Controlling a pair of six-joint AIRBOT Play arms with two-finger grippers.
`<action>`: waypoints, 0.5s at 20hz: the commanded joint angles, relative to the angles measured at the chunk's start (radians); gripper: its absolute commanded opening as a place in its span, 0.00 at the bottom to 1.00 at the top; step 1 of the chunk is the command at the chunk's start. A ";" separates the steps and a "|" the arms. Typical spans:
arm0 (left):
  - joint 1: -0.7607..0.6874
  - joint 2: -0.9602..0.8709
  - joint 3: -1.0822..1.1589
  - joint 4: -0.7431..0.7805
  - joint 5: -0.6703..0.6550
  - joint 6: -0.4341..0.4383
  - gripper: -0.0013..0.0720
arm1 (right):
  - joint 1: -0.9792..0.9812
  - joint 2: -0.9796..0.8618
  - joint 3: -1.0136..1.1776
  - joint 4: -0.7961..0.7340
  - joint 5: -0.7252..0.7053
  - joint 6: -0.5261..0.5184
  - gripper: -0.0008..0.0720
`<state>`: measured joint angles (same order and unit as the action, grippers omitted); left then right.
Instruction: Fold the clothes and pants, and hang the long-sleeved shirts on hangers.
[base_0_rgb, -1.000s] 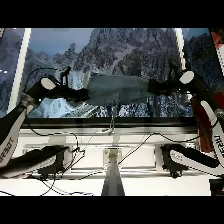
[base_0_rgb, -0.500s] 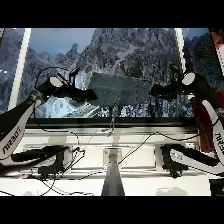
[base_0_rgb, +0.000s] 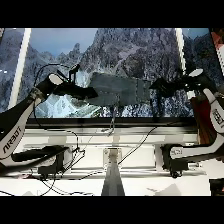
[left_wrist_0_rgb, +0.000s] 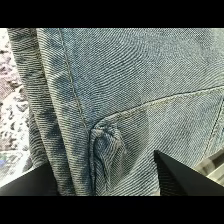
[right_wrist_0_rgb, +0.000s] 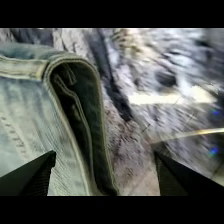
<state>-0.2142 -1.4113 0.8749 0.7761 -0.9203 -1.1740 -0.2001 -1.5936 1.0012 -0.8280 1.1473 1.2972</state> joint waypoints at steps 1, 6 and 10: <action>0.000 0.000 0.001 0.001 0.000 0.001 0.81 | 0.087 -0.107 0.006 0.116 -0.007 -0.167 0.96; 0.014 0.000 0.003 0.010 0.008 0.021 0.81 | 0.214 -0.106 0.074 0.116 -0.116 -0.229 0.44; 0.122 0.011 0.054 0.053 0.008 0.106 0.81 | 0.193 0.012 0.187 0.010 -0.131 -0.159 0.07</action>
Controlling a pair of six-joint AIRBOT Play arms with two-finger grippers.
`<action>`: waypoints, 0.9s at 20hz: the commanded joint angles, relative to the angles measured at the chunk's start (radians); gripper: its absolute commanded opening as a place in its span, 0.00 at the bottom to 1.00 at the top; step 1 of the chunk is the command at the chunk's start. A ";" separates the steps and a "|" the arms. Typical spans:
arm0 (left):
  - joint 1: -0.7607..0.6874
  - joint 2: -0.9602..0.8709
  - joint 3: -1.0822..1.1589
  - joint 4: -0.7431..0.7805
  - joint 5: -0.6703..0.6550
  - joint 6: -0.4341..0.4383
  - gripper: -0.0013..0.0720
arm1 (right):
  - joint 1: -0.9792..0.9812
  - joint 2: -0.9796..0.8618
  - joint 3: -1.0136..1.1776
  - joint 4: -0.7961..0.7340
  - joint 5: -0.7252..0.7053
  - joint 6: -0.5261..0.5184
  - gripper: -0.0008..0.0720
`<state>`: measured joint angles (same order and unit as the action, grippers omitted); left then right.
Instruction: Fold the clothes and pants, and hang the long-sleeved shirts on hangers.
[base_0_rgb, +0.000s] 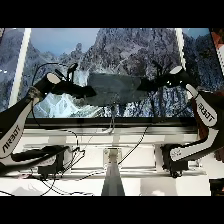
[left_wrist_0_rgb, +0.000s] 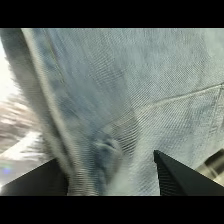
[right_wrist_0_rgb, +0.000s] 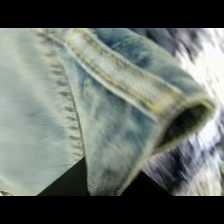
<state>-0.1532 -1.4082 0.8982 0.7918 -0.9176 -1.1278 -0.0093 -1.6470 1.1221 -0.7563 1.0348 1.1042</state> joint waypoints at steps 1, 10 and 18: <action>0.098 0.016 0.060 0.090 0.005 0.070 0.81 | -0.010 0.122 0.089 -0.130 -0.026 0.080 0.07; 0.294 0.259 0.262 0.227 0.062 0.070 0.81 | -0.335 0.707 0.143 -0.689 0.302 0.566 0.07; 0.298 0.290 0.262 0.226 0.084 0.070 0.81 | -0.857 1.029 0.143 -1.106 0.446 0.709 0.07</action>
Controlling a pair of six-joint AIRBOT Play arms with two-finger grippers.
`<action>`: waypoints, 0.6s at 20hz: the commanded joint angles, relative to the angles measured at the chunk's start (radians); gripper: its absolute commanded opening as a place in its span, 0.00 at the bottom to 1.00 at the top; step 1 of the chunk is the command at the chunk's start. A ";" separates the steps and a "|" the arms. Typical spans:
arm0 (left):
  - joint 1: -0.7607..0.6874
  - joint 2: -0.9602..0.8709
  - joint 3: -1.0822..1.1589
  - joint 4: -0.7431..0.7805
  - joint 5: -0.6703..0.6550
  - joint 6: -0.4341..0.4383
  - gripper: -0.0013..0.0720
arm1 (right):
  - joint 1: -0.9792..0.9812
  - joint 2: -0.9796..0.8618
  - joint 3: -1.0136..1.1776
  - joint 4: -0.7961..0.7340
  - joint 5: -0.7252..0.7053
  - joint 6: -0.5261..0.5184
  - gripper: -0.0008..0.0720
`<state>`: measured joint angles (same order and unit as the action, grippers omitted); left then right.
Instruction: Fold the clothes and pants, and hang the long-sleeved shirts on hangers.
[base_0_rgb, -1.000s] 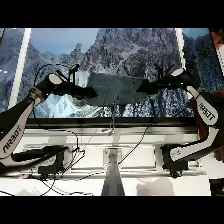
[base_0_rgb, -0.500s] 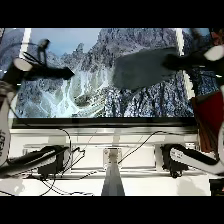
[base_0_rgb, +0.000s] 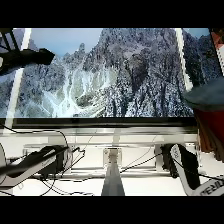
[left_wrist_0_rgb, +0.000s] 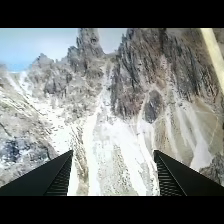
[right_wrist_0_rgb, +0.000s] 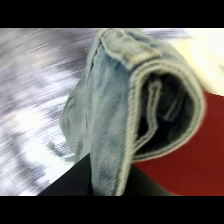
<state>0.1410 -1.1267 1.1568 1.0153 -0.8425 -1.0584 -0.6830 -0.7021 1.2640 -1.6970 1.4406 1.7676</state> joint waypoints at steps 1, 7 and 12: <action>0.003 0.008 0.003 0.002 0.009 0.000 0.81 | -0.258 0.085 0.001 -0.165 0.051 0.046 0.07; 0.003 0.008 0.003 0.002 0.009 0.000 0.81 | -0.525 0.075 -0.002 -0.164 0.080 0.167 0.74; 0.003 0.008 0.003 0.002 0.009 0.000 0.81 | -0.537 0.071 -0.003 -0.070 0.052 0.190 0.95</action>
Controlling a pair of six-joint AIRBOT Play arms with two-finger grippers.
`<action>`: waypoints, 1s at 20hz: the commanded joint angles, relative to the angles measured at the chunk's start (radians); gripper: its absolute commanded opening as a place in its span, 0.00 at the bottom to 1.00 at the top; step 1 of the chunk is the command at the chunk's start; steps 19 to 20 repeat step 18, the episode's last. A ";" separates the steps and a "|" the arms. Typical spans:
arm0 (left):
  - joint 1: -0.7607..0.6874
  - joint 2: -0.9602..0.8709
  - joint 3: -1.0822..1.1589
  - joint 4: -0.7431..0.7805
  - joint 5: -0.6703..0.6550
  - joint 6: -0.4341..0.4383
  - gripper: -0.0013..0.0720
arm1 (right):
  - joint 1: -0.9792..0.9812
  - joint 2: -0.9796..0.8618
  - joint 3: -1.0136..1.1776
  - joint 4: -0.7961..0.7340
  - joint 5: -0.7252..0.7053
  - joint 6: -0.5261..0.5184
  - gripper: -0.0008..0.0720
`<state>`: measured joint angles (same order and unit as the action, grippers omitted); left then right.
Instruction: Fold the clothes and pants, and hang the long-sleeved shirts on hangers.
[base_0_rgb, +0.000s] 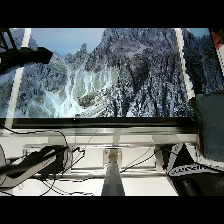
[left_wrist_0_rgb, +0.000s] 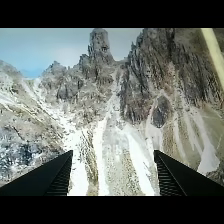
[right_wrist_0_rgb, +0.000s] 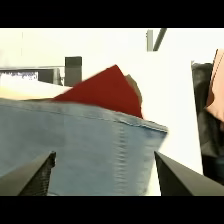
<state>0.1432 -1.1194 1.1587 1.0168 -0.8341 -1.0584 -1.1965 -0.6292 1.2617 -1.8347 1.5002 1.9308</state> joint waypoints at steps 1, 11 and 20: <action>0.001 0.001 0.001 0.001 0.000 0.000 0.81 | -0.010 -0.006 -0.008 0.140 -0.019 -0.001 0.72; 0.002 0.001 0.001 0.001 0.000 0.000 0.81 | 0.692 -0.007 -0.242 0.508 -0.053 -0.444 0.07; 0.001 0.001 0.001 0.001 0.001 0.000 0.81 | 1.049 -0.006 -0.256 0.126 0.000 -0.421 0.07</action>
